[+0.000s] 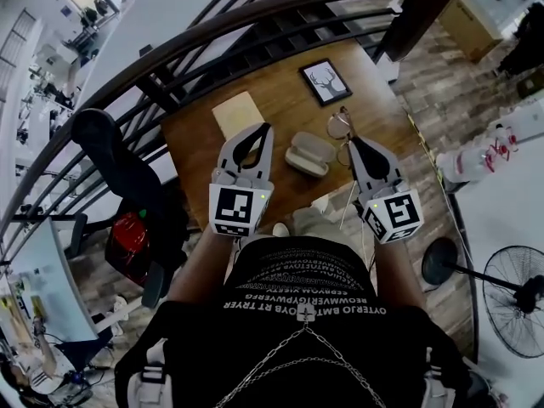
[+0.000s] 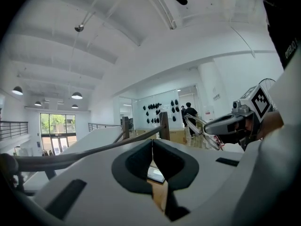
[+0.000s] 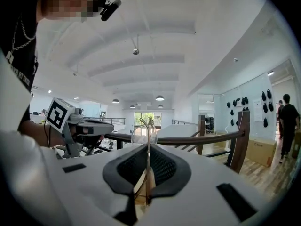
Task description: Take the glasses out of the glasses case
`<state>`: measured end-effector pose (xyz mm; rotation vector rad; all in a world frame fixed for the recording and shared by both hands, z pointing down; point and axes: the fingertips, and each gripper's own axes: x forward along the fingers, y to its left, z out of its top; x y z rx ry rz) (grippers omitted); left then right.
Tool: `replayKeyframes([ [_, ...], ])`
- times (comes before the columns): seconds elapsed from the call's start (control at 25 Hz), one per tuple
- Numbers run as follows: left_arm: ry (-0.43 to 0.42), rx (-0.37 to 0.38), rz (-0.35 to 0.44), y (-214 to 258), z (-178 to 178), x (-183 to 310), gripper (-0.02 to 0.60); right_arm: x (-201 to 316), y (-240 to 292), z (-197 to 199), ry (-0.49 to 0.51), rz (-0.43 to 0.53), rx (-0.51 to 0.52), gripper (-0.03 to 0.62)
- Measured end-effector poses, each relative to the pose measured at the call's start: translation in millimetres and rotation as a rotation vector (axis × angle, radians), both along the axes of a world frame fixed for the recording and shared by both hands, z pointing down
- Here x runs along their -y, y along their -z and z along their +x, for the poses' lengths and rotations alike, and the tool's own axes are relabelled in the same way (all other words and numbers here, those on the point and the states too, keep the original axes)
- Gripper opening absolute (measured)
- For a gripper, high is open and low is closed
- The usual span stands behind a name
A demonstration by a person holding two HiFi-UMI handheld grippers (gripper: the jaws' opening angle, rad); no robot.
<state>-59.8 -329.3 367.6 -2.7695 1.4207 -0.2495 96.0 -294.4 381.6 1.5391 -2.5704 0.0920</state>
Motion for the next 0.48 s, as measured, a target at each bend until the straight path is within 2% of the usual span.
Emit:
replayKeyframes([
  [0.28,-0.015,-0.015,-0.010,-6.5,8.6,4.8,0.029,-0.7,-10.9,5.9,-0.012,-0.026,-0.012,0.026],
  [0.48,-0.031,-0.026,-0.048,-19.8,22.1,11.3,0.029,2.5,-24.9,4.4,0.007,-0.054,-0.013,0.026],
])
